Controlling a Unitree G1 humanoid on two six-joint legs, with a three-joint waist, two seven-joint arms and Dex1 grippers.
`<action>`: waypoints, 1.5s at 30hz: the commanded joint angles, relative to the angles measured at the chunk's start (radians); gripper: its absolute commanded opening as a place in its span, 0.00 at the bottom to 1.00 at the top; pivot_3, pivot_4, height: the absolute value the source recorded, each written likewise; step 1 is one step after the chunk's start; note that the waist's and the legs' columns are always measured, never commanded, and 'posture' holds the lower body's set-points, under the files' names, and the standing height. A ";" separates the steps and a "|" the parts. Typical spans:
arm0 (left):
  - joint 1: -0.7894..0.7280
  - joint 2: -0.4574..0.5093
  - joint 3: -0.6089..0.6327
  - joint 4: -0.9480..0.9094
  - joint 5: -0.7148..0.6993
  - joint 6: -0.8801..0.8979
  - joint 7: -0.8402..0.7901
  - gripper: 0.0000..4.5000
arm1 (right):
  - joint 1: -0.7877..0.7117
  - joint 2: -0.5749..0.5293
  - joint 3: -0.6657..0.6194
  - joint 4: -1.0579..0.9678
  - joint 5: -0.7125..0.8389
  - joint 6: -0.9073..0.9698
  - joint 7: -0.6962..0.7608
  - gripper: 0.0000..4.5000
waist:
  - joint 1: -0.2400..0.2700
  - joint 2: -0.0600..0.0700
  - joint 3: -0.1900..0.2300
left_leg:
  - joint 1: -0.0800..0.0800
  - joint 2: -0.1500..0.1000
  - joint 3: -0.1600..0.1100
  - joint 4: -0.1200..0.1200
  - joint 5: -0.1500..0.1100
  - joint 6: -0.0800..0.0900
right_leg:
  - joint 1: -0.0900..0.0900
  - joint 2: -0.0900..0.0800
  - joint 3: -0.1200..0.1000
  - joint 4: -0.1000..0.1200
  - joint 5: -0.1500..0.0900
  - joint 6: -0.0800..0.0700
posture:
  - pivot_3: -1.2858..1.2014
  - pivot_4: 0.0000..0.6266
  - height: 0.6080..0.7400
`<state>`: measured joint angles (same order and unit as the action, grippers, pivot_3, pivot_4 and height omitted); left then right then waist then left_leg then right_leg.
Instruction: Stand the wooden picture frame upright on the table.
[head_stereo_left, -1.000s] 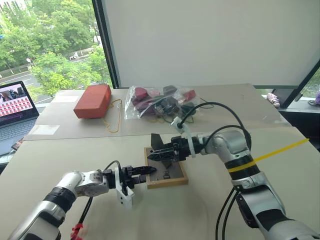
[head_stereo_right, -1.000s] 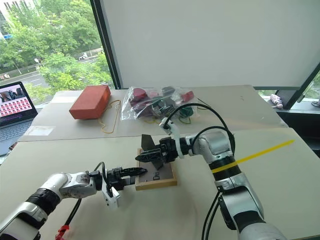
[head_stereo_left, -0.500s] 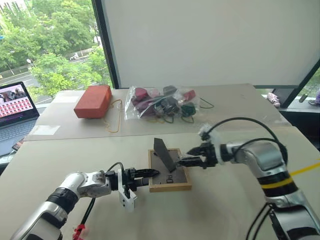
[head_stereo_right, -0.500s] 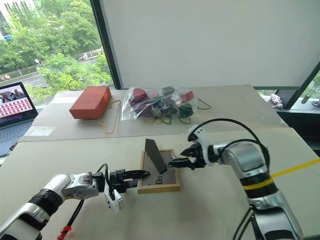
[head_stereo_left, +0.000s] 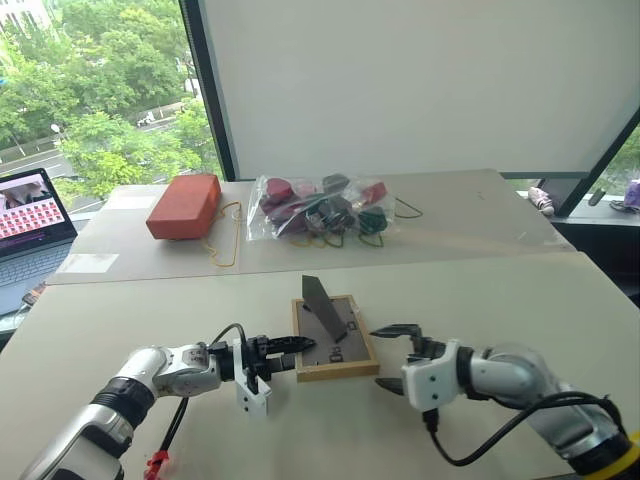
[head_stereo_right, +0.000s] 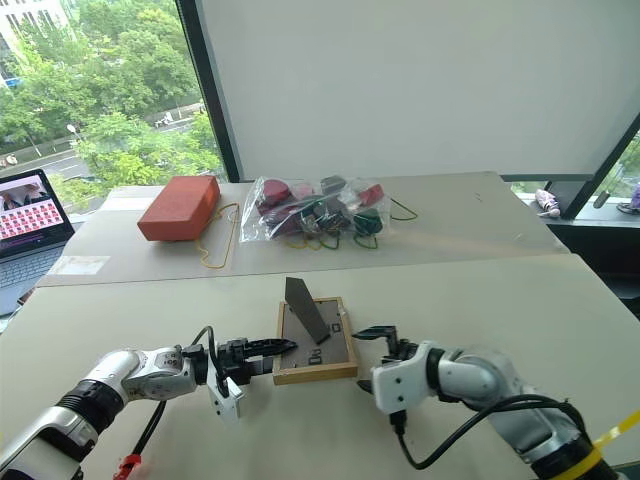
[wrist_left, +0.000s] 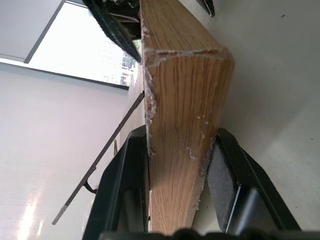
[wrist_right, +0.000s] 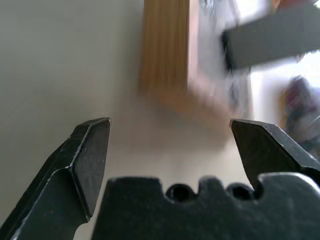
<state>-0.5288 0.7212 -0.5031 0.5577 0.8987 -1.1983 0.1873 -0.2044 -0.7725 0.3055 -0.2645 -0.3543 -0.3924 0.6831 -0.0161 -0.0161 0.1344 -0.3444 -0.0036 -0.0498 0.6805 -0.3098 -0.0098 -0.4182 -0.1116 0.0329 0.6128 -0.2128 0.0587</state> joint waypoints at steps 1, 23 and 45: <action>0.021 0.009 -0.027 0.029 -0.003 -0.002 -0.056 0.25 | -0.029 0.048 -0.008 -0.021 -0.083 -0.077 -0.090 0.93 | 0.002 0.000 0.000 | 0.000 0.000 0.000 0.000 0.000 0.000 | 0.000 0.000 0.000 0.000 0.000 0.000 | 0.52 0.24 1.00; 0.337 0.024 0.219 -0.205 -0.661 0.296 -0.322 0.77 | -0.247 0.093 -0.199 -0.109 0.296 0.386 0.113 0.28 | -0.006 0.001 0.003 | -0.001 0.001 0.001 -0.001 0.000 0.001 | -0.004 0.001 0.002 0.001 0.000 -0.001 | 0.52 0.24 1.00; 0.575 -0.037 0.353 -0.464 -0.668 0.439 -0.464 0.78 | -0.808 0.083 -0.170 0.305 0.968 1.730 0.317 0.50 | -0.001 0.004 0.005 | -0.010 0.002 -0.002 -0.002 -0.003 0.005 | -0.008 0.001 -0.002 0.002 0.000 -0.002 | 0.52 0.24 1.00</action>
<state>0.0410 0.6869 -0.1735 0.1279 0.2464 -0.7543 -0.2738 -0.9967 -0.6884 0.1479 0.0447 0.6091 1.3790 0.9813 -0.0173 -0.0122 0.1395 -0.3541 -0.0022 -0.0519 0.6788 -0.3129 -0.0044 -0.4262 -0.1111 0.0308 0.6145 -0.2126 0.0569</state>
